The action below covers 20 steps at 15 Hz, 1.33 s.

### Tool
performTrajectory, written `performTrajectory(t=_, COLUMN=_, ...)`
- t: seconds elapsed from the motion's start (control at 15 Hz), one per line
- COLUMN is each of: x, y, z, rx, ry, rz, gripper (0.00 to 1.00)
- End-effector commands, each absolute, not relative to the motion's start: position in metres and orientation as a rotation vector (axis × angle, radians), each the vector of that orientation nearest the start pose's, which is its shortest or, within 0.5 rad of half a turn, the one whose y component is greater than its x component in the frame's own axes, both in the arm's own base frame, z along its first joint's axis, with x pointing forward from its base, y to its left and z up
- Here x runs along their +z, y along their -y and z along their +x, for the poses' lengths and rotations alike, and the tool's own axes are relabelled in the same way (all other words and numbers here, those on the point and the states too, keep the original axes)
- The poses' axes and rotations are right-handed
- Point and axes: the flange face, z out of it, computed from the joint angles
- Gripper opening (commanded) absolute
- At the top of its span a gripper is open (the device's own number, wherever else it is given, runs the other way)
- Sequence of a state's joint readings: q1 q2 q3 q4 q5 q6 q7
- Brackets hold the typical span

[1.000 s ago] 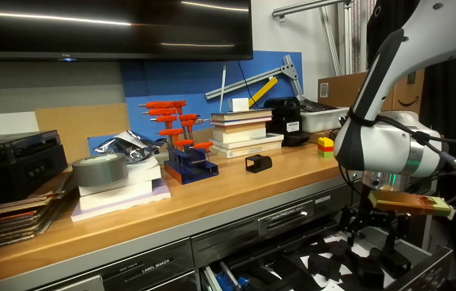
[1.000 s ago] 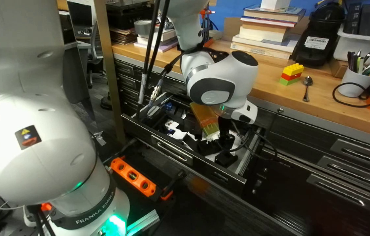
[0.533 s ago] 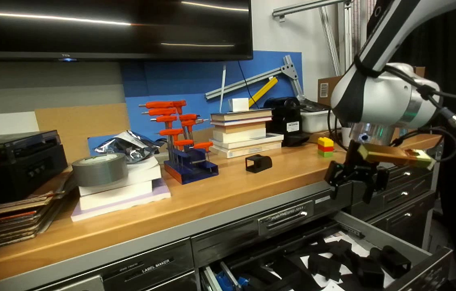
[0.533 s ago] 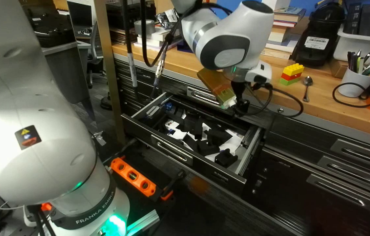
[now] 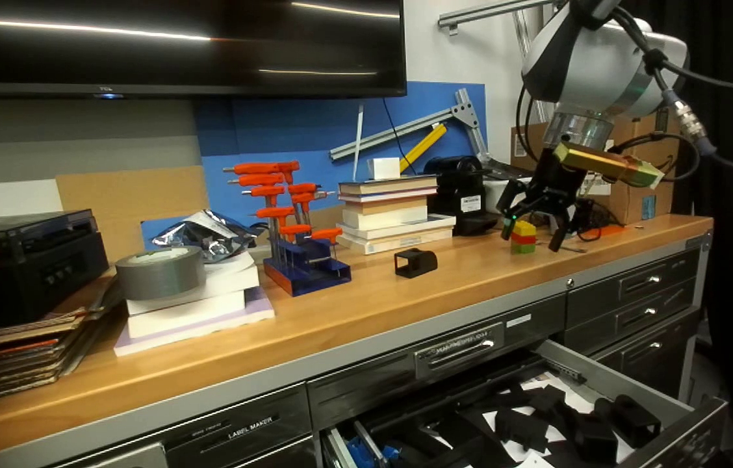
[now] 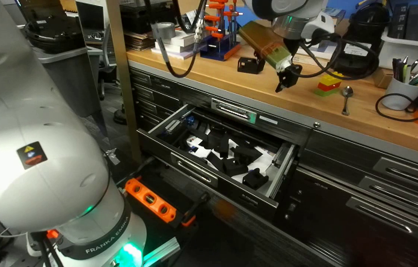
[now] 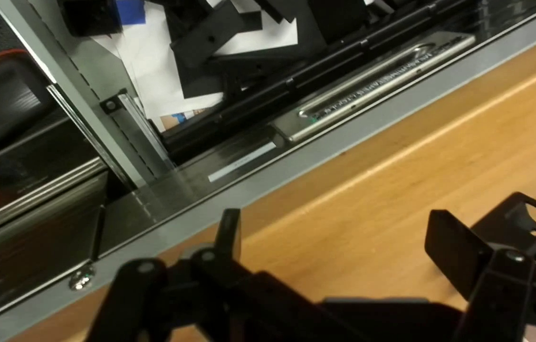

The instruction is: Put the black objects from the countertop in the drawer and close the drawer.

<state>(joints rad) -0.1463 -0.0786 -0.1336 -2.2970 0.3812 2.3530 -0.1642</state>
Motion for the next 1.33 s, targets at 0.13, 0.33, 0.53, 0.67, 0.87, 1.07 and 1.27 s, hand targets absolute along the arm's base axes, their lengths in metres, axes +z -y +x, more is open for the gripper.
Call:
performTrajectory(t=0.13, x=0.417, y=0.127, z=0.558, rx=-0.316, ry=-0.522, rz=-2.723, gripper=1.0)
performTrajectory(t=0.33, x=0.417, y=0.111, z=0.59, rx=-0.302, ry=-0.585, rz=-2.682, gripper=1.0)
performTrajectory(t=0.53, x=0.415, y=0.085, z=0.618, rx=-0.231, ry=-0.663, rz=-2.657, gripper=1.0)
performTrajectory(t=0.67, x=0.412, y=0.069, z=0.632, rx=-0.174, ry=-0.727, rz=-2.634, gripper=1.0)
performTrajectory(t=0.87, x=0.41, y=0.052, z=0.649, rx=-0.056, ry=-0.883, rz=-2.613, gripper=1.0)
performTrajectory(t=1.07, x=0.412, y=0.039, z=0.661, rx=0.028, ry=-1.01, rz=-2.585, gripper=1.0)
performTrajectory(t=1.27, x=0.412, y=0.027, z=0.673, rx=0.076, ry=-1.067, rz=-2.558, gripper=1.0)
